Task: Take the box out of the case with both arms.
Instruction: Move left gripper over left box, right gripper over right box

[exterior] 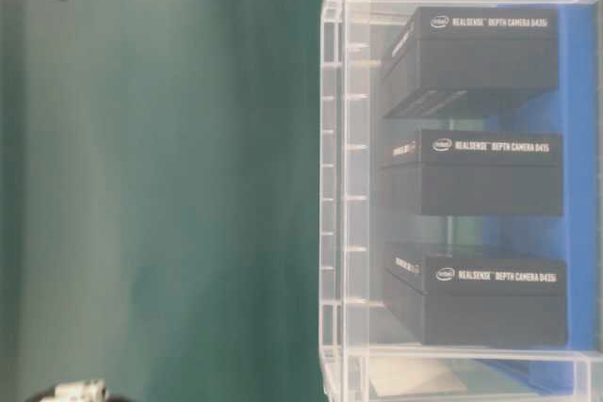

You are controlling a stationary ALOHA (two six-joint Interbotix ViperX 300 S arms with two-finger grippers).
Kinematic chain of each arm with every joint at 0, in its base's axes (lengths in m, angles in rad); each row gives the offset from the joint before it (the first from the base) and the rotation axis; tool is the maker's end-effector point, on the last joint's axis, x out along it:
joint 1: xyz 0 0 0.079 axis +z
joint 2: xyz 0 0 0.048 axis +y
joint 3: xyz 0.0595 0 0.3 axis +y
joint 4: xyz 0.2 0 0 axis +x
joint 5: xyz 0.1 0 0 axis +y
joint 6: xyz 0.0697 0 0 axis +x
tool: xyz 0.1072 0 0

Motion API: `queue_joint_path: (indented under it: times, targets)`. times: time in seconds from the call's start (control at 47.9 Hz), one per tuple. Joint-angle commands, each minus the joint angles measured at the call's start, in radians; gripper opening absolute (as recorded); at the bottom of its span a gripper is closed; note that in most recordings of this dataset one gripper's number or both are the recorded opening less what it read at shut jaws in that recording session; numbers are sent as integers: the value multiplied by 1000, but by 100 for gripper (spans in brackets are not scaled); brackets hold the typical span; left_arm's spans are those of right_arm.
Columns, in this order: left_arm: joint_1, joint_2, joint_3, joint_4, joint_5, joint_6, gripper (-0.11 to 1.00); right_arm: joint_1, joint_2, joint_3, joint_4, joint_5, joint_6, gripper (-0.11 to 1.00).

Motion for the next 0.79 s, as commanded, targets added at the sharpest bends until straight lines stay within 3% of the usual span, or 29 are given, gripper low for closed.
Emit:
queue_joint_path:
  times: [0.0,0.293,0.773]
  targets:
    - [-5,32,-67,5,0,0,85,11,34,-71,2,-14,8,96]
    - [-15,152,-195,9,0,21,84,40,184,-219,2,-63,15,96]
    - [-31,311,-353,11,-12,57,85,49,296,-322,31,-66,5,96]
